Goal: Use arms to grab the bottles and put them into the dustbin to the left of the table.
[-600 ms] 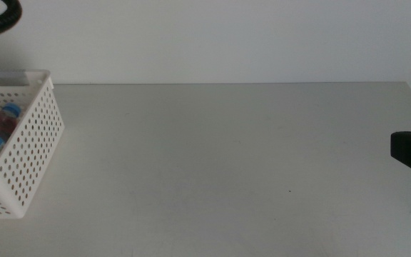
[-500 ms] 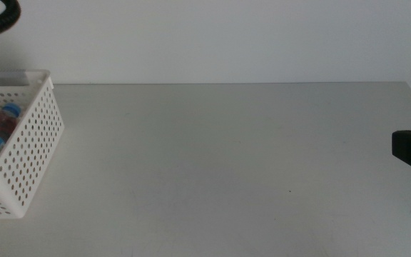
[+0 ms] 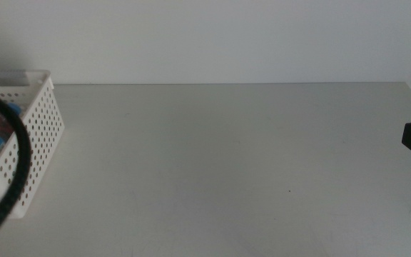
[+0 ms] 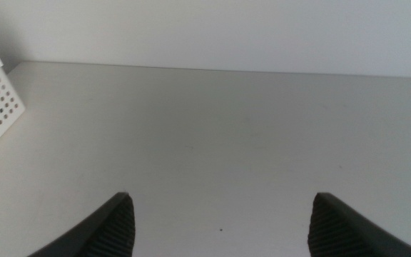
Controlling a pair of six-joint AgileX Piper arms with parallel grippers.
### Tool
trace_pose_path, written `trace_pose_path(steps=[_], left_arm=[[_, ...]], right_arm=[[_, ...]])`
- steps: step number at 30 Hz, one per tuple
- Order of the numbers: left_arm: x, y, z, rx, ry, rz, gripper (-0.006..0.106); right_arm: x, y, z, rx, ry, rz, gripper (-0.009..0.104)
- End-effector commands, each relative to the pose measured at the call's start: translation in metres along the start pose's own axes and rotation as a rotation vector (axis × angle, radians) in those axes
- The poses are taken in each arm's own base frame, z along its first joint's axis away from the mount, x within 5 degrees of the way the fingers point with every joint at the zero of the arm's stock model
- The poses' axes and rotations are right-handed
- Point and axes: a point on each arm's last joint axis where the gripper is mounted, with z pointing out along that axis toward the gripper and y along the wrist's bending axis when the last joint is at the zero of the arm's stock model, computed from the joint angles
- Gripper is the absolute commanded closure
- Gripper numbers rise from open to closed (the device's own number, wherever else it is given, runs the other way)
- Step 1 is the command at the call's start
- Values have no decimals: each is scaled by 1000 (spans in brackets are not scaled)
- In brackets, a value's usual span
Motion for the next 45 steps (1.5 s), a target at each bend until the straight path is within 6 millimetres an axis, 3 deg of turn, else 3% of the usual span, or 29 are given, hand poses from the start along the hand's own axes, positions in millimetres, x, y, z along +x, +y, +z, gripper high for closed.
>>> trace_pose_path(steps=[1,7,16,24,30,45], left_arm=[[4,-1,-1,-17,-117,-25,19],[53,-7,-7,-29,-143,-28,19],[132,-19,-9,-29,-128,-30,19],[182,-26,-1,-28,-121,-30,19],[202,-28,7,-29,-104,-31,19],[201,-27,8,-38,-135,-31,19]], right_arm=[[-2,-8,5,21,-124,58,33],[47,-34,11,148,-181,106,33],[130,-44,-5,169,-197,106,33],[173,-50,-2,174,-213,74,33],[175,-50,-3,184,-206,51,33],[177,-55,-4,254,-163,-130,33]])
